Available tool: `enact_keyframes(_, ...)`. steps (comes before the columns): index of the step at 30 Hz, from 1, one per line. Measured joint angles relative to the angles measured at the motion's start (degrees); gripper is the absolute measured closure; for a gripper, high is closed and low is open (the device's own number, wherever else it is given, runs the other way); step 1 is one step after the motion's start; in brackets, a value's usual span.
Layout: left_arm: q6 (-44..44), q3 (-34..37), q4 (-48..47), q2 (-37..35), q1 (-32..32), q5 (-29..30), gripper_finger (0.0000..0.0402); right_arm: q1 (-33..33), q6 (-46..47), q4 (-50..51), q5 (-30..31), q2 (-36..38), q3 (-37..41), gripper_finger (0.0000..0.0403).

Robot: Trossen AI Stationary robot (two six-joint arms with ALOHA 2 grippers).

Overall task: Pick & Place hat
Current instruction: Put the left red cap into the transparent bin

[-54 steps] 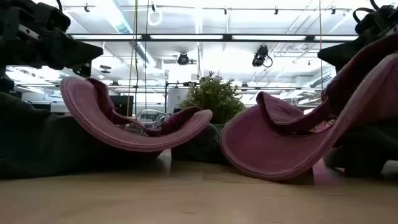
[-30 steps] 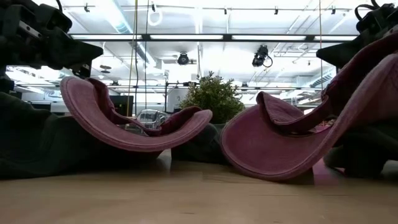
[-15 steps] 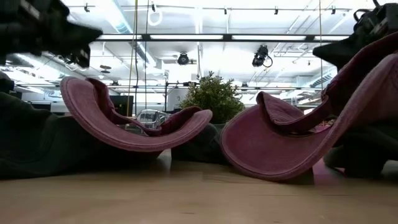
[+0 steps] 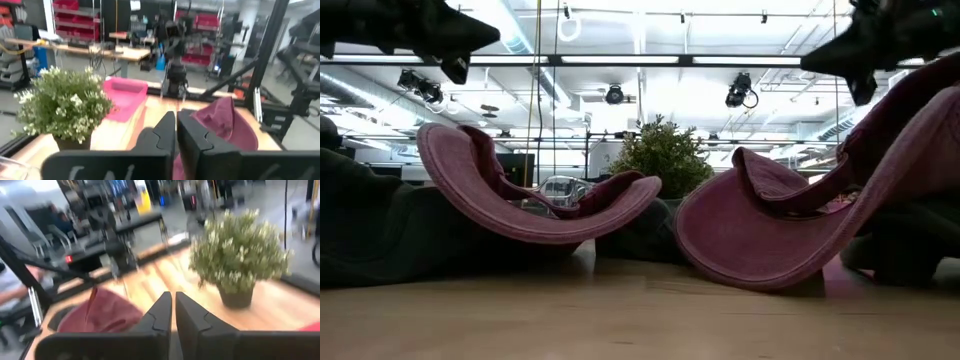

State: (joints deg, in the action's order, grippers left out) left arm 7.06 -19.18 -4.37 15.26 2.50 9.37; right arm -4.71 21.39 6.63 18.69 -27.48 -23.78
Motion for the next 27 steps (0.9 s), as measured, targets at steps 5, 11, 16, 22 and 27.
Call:
enact_keyframes(5,2.89,-2.61,0.17,7.28,0.0,-0.25,0.0333,-0.19,3.72,10.97,-1.98,-9.05,-10.45,0.0334)
enact_keyframes(11,10.46,-3.36,-3.81,14.37,0.0,-0.37,0.0288,-2.06,4.06,16.71,-2.29,-17.38,-17.1,0.0263)
enact_keyframes(16,15.53,-3.36,-8.52,19.26,-0.04,-2.43,0.0245,-2.64,3.58,16.76,-2.38,-21.49,-17.6,0.0206)
enact_keyframes(22,21.61,-3.36,-9.08,24.38,0.0,-10.47,0.0193,-2.64,3.63,17.92,-3.27,-24.37,-17.63,0.0154)
enact_keyframes(27,4.26,-3.35,-11.32,28.37,0.57,-11.93,0.0165,-2.64,3.63,17.94,-4.73,-25.77,-17.62,0.0129)
